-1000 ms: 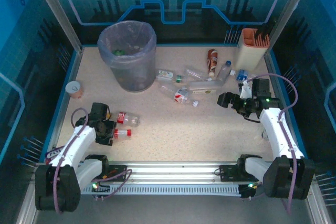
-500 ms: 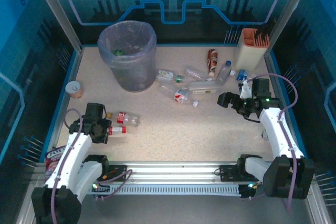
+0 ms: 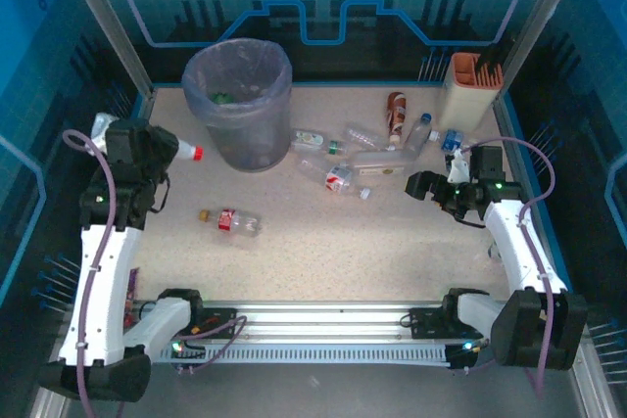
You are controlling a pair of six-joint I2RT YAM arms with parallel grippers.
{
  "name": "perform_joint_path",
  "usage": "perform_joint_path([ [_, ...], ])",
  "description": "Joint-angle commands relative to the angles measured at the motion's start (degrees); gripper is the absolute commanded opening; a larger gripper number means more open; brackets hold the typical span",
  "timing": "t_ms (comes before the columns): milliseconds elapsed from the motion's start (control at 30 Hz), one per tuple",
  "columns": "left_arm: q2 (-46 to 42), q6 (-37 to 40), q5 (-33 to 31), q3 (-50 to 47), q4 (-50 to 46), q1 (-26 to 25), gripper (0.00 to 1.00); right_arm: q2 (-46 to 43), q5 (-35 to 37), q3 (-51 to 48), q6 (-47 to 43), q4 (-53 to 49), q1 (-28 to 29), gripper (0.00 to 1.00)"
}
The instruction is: Put the plastic bottles in the bin
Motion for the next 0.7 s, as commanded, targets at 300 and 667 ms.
perform_joint_path([
  [300,20.9,20.74,10.23,28.26,10.71,0.5,0.46,-4.33,0.59,-0.77,1.59,-2.8,-0.94,1.0],
  [667,44.47,32.37,25.85,47.49,1.78,-0.1,0.46,-7.78,1.82,-2.21,0.99,-5.28,-0.94,1.0],
])
